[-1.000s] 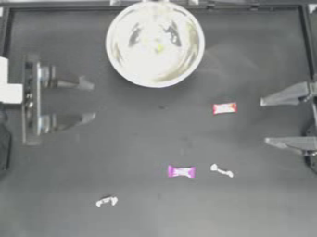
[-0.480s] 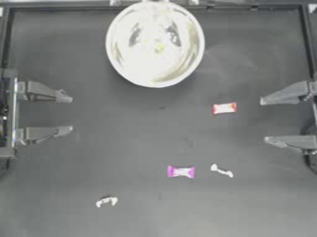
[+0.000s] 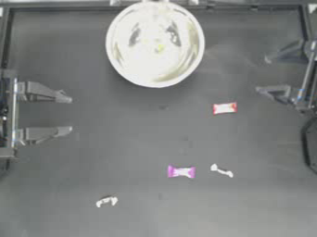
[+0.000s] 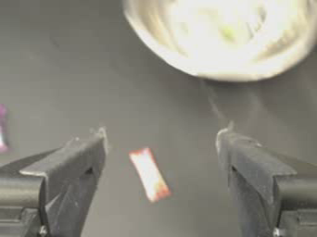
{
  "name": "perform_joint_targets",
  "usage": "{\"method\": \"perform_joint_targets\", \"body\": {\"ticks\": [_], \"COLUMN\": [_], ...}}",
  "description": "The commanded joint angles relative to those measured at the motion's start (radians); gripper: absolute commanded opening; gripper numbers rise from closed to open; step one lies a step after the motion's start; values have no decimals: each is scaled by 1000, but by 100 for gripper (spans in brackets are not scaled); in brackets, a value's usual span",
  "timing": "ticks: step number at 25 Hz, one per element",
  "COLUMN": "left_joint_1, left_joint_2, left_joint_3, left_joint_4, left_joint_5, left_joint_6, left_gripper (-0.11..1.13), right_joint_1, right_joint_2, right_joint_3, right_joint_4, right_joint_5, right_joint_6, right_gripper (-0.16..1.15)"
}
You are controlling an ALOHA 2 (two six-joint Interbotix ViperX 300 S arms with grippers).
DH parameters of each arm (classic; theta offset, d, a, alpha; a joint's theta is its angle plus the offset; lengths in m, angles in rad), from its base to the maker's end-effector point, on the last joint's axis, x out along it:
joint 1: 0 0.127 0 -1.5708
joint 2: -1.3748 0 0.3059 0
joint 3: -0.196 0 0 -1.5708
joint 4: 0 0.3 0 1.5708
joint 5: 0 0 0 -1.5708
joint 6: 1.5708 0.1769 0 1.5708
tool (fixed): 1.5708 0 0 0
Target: Put candies in bowl
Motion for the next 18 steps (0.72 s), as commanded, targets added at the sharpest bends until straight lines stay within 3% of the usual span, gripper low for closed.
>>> {"method": "perform_joint_targets", "body": {"ticks": [1,12,18], "left_joint_1": [-2,-5,-3], "left_joint_2": [21,21,26], "left_joint_3": [-9,-6,-6], "left_joint_4": [-2,-15,-32], "left_joint_5": [-3,0,2], "left_joint_6": [0,-2,-2], "left_gripper": [91,91,91], "right_joint_1": [-9,-103,-107], "right_joint_2": [104,413,548], "right_joint_3": [-77,-149,-167], "right_joint_4": [20,183,196], "right_joint_5": [52,126,95], "right_joint_6": [-57,-313,-344], "right_gripper": [99,99,99]}}
